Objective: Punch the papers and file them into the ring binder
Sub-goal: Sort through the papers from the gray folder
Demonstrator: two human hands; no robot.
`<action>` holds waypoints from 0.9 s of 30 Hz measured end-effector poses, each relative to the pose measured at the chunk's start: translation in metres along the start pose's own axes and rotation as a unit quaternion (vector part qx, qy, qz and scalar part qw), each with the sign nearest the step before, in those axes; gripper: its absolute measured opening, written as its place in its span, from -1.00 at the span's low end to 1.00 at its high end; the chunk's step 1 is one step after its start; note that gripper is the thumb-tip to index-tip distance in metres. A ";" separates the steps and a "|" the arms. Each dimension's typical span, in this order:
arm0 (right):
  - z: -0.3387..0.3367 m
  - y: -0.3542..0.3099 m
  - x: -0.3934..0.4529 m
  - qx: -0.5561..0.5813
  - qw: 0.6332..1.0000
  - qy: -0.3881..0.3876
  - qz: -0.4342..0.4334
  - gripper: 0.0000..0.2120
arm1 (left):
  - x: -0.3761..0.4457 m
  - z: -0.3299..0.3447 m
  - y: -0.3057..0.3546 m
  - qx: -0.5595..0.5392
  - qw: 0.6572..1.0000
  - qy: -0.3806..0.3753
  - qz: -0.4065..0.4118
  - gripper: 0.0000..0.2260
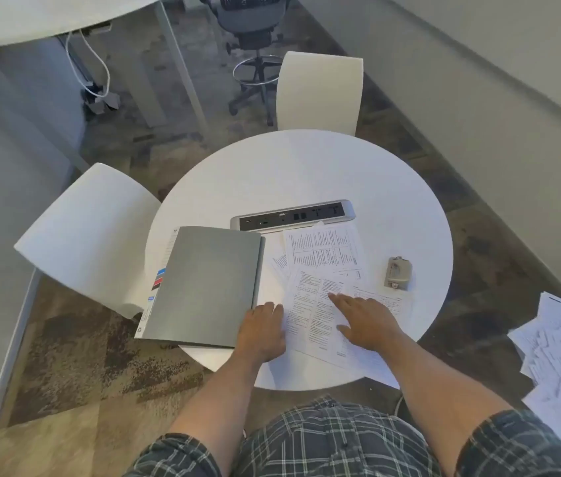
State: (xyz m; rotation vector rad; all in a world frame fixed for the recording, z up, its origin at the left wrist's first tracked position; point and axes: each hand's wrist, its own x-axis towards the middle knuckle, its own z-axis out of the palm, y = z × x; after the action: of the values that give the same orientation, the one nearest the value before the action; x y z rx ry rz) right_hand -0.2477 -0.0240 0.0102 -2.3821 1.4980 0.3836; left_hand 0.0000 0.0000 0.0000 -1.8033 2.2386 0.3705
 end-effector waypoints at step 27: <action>0.019 -0.012 0.015 0.063 0.997 0.033 -0.009 0.20 | 0.025 -0.017 0.010 -0.680 0.687 0.043 -0.251 -0.82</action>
State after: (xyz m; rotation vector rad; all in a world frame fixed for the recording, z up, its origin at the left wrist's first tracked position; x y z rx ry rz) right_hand -0.2318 -0.0240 -0.0111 -2.3275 1.4828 0.2012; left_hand -0.0151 -0.0265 0.0082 -2.8675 1.1835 2.2470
